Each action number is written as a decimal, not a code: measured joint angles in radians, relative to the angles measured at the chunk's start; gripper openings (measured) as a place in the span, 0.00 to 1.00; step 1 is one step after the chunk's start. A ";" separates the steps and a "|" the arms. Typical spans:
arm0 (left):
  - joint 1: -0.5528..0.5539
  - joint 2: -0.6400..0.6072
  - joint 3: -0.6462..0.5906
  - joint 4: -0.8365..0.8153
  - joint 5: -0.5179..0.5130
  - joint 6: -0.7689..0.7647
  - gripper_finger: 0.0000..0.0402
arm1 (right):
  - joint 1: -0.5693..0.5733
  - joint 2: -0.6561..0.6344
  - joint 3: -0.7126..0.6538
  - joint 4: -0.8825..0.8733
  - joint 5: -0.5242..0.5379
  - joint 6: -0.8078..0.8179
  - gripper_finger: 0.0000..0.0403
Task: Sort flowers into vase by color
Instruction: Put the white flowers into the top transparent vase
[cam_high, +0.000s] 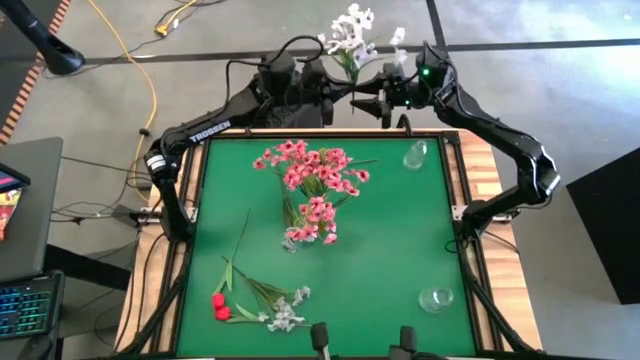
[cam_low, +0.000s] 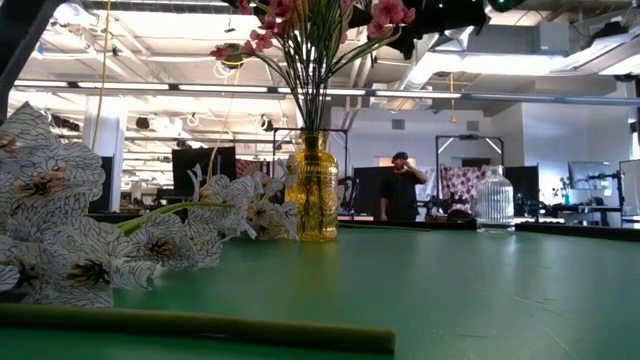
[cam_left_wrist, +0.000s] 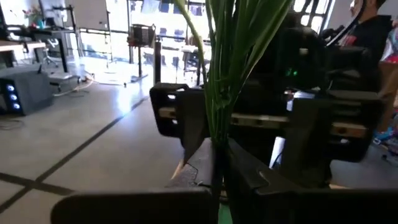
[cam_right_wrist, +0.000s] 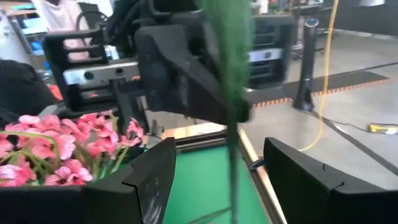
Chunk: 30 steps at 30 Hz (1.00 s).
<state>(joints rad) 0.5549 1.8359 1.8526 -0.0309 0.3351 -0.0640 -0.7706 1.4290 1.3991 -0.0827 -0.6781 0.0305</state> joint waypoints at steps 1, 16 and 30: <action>0.000 0.000 0.000 -0.007 -0.001 0.000 0.00 | 0.002 0.001 0.000 0.000 0.002 0.002 0.67; -0.005 0.000 0.000 -0.009 -0.002 -0.002 0.00 | -0.003 -0.001 0.000 0.000 0.033 -0.012 0.13; 0.001 -0.005 0.000 -0.056 -0.001 -0.048 0.16 | -0.059 -0.034 0.000 -0.054 0.025 0.030 0.06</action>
<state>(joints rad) 0.5560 1.8307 1.8523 -0.0874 0.3343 -0.1117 -0.8293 1.3946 1.3993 -0.1363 -0.6531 0.0601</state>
